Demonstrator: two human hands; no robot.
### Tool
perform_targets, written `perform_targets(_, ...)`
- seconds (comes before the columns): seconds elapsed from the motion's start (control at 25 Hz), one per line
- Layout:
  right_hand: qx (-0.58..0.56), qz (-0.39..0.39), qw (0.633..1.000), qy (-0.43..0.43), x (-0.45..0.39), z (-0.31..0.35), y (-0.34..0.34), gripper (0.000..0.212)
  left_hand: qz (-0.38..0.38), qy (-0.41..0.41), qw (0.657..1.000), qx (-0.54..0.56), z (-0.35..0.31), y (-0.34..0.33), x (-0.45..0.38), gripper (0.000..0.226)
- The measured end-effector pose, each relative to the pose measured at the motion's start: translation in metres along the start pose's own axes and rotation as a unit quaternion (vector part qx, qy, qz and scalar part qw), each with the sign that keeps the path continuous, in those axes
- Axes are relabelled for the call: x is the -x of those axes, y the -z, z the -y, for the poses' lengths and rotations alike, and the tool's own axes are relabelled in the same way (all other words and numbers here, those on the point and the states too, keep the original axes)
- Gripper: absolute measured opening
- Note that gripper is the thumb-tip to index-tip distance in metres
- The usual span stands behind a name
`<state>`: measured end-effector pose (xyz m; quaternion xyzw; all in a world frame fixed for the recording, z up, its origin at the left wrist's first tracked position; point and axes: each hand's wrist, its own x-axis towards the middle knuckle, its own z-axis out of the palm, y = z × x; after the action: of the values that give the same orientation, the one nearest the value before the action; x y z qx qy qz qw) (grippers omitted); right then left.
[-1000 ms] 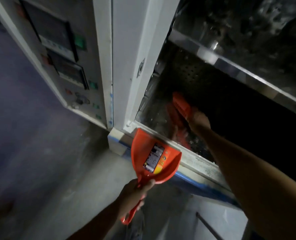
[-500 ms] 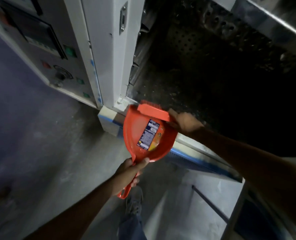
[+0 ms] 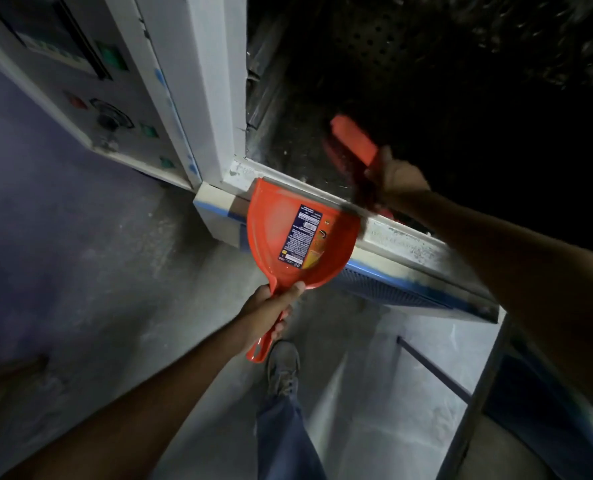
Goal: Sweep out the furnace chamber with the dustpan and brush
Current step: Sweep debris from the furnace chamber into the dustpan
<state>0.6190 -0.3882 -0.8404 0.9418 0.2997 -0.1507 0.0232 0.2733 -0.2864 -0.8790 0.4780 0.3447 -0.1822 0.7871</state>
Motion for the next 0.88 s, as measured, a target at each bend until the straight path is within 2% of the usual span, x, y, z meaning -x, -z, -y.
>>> perform_targets(0.12,0.004,0.104,0.983,0.151,0.048,0.008,-0.002,0.06,0.0,-0.002,1.0,0.006,0.003,-0.014,-0.001,0.039)
perform_targets(0.2,-0.053,0.137,0.974,0.173,0.066,0.001,0.005,0.05,0.003,0.0,1.0,0.011,0.007,-0.025,-0.003,0.038)
perform_targets(0.28,-0.076,0.074,0.987,0.118,0.052,-0.017,0.013,0.049,-0.005,0.002,1.0,0.015,0.013,-0.033,-0.005,0.038)
perform_targets(0.36,-0.053,-0.007,0.999,0.009,0.023,-0.048,0.022,0.047,-0.008,0.004,1.0,0.016,0.019,-0.039,-0.009,0.04)
perform_targets(0.44,-0.01,-0.016,0.995,-0.094,0.006,-0.078,0.026,0.049,0.0,0.01,1.0,0.024,0.022,-0.046,-0.013,0.042)
perform_targets(0.52,-0.038,0.004,0.991,-0.13,0.007,-0.089,0.016,0.05,0.021,0.012,0.999,0.034,0.027,-0.058,-0.016,0.044)
perform_targets(0.6,-0.093,0.015,0.991,-0.09,0.024,-0.083,0.004,0.048,0.027,0.011,0.999,0.033,0.033,-0.068,-0.021,0.052)
perform_targets(0.72,-0.083,0.093,0.99,0.067,0.066,-0.069,-0.009,0.05,0.019,0.021,0.999,0.028,0.041,-0.083,-0.026,0.063)
perform_targets(0.8,-0.118,0.161,0.973,0.119,0.093,-0.064,-0.009,0.04,0.018,0.027,0.999,0.031,0.042,-0.093,-0.028,0.057)
perform_targets(0.88,-0.141,0.156,0.97,0.118,0.095,-0.067,-0.005,0.04,0.022,0.031,0.999,0.037,0.043,-0.098,-0.029,0.048)
